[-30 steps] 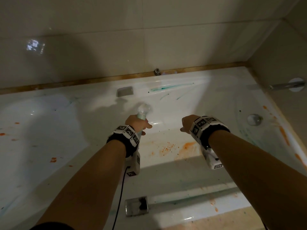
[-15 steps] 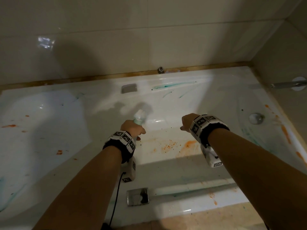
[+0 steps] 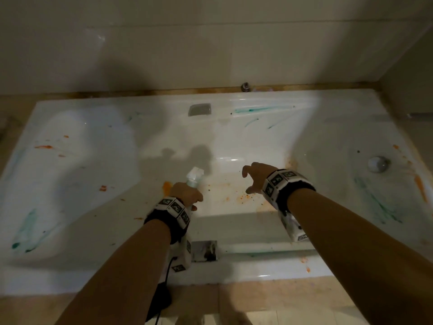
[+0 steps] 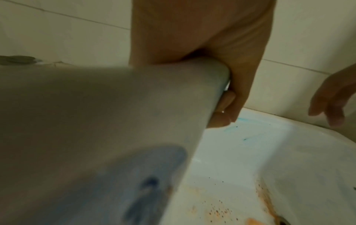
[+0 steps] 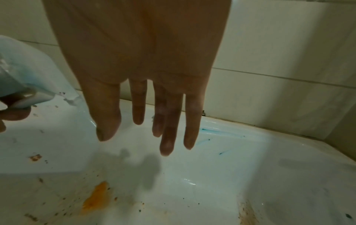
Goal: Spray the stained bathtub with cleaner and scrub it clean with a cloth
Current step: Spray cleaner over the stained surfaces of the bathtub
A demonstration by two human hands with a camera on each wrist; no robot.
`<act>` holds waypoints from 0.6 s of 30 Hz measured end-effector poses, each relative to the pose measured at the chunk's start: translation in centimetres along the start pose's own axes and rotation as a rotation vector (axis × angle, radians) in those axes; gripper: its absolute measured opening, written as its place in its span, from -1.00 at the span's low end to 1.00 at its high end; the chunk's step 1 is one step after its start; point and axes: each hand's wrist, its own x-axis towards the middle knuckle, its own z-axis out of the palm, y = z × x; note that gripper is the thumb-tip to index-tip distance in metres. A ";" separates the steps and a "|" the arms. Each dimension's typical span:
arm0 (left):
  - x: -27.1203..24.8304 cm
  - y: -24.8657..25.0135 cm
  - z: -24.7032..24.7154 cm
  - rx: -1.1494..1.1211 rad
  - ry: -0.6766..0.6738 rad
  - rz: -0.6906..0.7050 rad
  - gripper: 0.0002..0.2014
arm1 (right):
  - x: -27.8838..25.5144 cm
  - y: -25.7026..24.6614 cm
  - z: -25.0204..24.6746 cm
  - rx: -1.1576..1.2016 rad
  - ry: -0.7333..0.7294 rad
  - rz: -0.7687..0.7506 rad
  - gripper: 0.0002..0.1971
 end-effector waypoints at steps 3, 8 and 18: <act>-0.8 -1.3 0.1 -0.020 -0.070 -0.010 -0.82 | -0.3 -1.0 0.8 0.004 0.000 -0.026 -0.45; -1.3 -3.1 1.3 0.022 -0.005 -0.041 -0.88 | -1.0 -1.5 2.1 -0.022 -0.007 -0.048 -0.44; -3.6 -4.5 3.4 0.151 -0.248 -0.128 -0.82 | -3.1 0.9 3.8 -0.040 -0.044 -0.007 -0.54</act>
